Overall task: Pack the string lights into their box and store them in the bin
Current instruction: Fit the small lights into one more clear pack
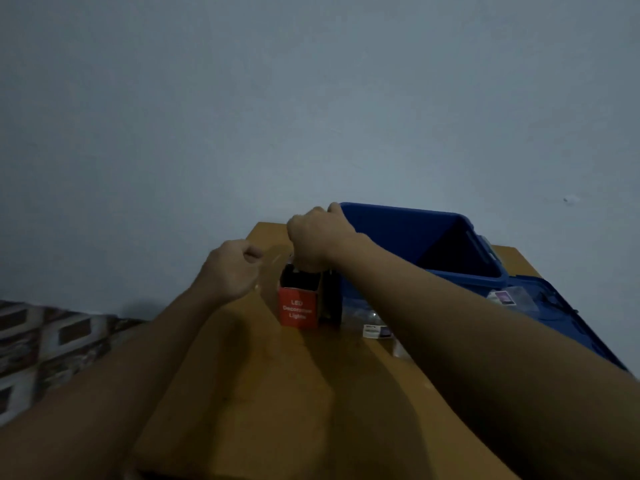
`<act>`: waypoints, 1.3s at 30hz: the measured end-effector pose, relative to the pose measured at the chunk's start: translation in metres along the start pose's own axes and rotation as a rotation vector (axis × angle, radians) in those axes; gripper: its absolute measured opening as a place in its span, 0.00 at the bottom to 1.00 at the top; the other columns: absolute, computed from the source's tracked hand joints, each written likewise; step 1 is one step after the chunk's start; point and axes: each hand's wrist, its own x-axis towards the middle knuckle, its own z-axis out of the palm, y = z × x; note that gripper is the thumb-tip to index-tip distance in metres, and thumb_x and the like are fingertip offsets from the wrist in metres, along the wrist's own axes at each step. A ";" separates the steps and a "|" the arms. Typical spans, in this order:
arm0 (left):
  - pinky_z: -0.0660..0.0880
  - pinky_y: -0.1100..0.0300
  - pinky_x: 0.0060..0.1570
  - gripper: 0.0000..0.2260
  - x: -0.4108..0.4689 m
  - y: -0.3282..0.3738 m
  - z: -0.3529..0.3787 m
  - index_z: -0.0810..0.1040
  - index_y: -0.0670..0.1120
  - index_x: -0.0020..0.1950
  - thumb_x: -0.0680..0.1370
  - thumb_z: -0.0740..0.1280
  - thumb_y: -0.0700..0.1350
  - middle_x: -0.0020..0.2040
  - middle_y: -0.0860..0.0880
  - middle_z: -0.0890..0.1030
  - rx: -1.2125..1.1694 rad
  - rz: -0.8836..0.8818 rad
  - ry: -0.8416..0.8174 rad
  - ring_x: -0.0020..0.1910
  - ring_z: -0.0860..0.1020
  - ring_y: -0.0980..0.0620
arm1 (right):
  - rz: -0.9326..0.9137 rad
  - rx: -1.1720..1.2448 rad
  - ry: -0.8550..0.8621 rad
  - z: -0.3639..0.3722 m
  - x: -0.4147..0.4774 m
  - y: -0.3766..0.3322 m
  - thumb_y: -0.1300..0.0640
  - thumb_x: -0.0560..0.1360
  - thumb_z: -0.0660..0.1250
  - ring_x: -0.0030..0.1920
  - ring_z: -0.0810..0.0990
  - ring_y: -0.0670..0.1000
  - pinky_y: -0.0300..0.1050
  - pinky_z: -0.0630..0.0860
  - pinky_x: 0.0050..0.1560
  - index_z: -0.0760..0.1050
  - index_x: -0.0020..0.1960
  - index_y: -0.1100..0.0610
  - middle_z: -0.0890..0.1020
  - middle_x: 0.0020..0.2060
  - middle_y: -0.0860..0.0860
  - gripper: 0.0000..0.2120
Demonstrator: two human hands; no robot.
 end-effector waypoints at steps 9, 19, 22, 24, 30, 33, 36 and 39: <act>0.79 0.56 0.47 0.07 0.018 -0.020 0.021 0.83 0.47 0.55 0.80 0.68 0.46 0.53 0.51 0.84 0.080 -0.002 -0.094 0.50 0.81 0.49 | 0.018 0.027 -0.194 0.017 0.041 -0.006 0.49 0.77 0.69 0.50 0.73 0.54 0.63 0.58 0.68 0.70 0.53 0.55 0.76 0.44 0.51 0.13; 0.76 0.57 0.38 0.11 0.000 -0.010 -0.009 0.78 0.49 0.39 0.81 0.66 0.49 0.37 0.49 0.81 0.081 0.020 0.070 0.40 0.79 0.49 | 0.035 0.092 -0.017 0.005 0.029 -0.007 0.49 0.76 0.70 0.47 0.74 0.54 0.58 0.63 0.64 0.69 0.50 0.55 0.73 0.38 0.50 0.13; 0.73 0.59 0.37 0.10 -0.012 0.006 -0.033 0.79 0.48 0.40 0.80 0.67 0.49 0.39 0.50 0.82 0.050 0.044 0.122 0.40 0.80 0.50 | 0.035 0.135 0.051 -0.011 0.018 -0.007 0.49 0.75 0.70 0.47 0.74 0.54 0.56 0.66 0.61 0.69 0.52 0.55 0.74 0.42 0.50 0.13; 0.74 0.59 0.37 0.10 -0.025 0.021 -0.050 0.80 0.47 0.39 0.79 0.68 0.48 0.39 0.50 0.83 0.023 0.065 0.153 0.40 0.80 0.50 | 0.039 0.221 0.102 -0.025 0.005 -0.006 0.50 0.75 0.71 0.46 0.75 0.53 0.50 0.72 0.52 0.70 0.55 0.56 0.75 0.45 0.52 0.15; 0.76 0.54 0.38 0.11 -0.081 0.070 -0.087 0.81 0.44 0.39 0.79 0.69 0.47 0.35 0.46 0.82 -0.214 0.126 0.153 0.33 0.78 0.50 | 0.041 0.568 0.317 -0.055 -0.053 -0.002 0.55 0.73 0.72 0.48 0.76 0.52 0.42 0.73 0.41 0.72 0.58 0.59 0.77 0.51 0.53 0.17; 0.72 0.59 0.29 0.11 -0.111 0.089 -0.091 0.81 0.41 0.41 0.79 0.69 0.46 0.32 0.47 0.80 -0.356 0.144 0.085 0.27 0.73 0.54 | 0.076 0.733 0.400 -0.062 -0.093 -0.002 0.57 0.73 0.72 0.44 0.77 0.49 0.35 0.74 0.36 0.72 0.57 0.56 0.78 0.49 0.51 0.15; 0.67 0.64 0.26 0.12 -0.144 0.104 -0.084 0.81 0.41 0.40 0.79 0.69 0.46 0.30 0.50 0.78 -0.471 0.155 0.019 0.25 0.70 0.57 | 0.090 0.901 0.435 -0.062 -0.139 -0.003 0.60 0.73 0.71 0.37 0.79 0.47 0.35 0.77 0.33 0.71 0.52 0.53 0.80 0.43 0.51 0.12; 0.65 0.67 0.25 0.13 -0.175 0.116 -0.070 0.81 0.44 0.38 0.80 0.68 0.48 0.29 0.53 0.76 -0.554 0.171 -0.040 0.24 0.69 0.59 | 0.098 1.049 0.442 -0.059 -0.185 -0.002 0.61 0.72 0.70 0.40 0.84 0.57 0.59 0.83 0.41 0.71 0.51 0.51 0.84 0.42 0.54 0.12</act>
